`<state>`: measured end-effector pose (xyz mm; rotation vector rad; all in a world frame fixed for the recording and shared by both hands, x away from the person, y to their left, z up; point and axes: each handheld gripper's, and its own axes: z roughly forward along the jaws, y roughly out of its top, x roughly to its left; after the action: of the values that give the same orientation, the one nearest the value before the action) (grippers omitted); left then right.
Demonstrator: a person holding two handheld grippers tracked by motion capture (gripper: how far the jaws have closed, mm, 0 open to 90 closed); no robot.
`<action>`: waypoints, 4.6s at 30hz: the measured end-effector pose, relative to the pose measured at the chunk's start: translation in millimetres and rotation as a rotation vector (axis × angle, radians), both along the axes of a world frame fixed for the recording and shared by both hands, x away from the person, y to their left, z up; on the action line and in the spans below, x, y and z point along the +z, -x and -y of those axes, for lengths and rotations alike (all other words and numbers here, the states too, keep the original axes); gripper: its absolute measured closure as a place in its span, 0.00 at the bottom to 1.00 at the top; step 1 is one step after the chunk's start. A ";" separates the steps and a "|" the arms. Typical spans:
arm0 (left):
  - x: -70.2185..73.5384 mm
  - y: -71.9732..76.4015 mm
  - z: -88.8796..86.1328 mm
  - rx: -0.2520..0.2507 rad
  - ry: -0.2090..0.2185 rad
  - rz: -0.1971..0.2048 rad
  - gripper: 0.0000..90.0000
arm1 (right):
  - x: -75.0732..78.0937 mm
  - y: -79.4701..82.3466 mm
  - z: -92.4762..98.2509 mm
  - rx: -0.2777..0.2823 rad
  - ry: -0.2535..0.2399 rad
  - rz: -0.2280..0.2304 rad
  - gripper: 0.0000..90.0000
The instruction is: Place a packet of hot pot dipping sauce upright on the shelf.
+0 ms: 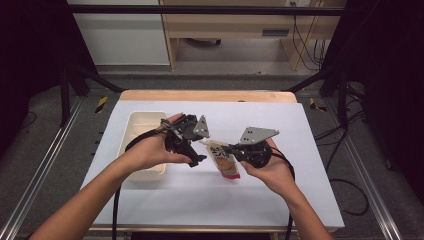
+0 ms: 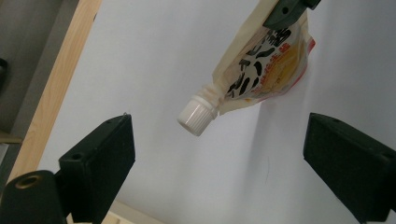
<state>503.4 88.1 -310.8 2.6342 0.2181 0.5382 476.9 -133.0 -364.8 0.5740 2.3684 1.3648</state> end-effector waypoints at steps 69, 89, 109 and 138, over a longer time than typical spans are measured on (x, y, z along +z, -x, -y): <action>-21.5 -17.5 45.4 -0.253 -0.182 -0.185 0.84 | -8.4 12.1 8.3 0.080 -0.041 -0.013 1.00; -18.4 -13.5 59.0 -0.267 -0.203 -0.180 0.85 | -18.1 13.4 21.3 0.033 -0.052 -0.029 0.45; -14.0 -12.8 79.3 -0.263 -0.244 -0.177 0.85 | -96.9 31.3 74.8 -0.368 -0.063 -0.100 0.09; 48.3 -4.7 15.1 -0.161 -0.333 -0.115 0.85 | -107.8 34.8 66.2 -0.444 0.104 0.014 0.07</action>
<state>508.1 73.0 -262.6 2.9755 -0.0560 0.3974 442.1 -199.2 -472.6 0.9833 2.1134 1.0366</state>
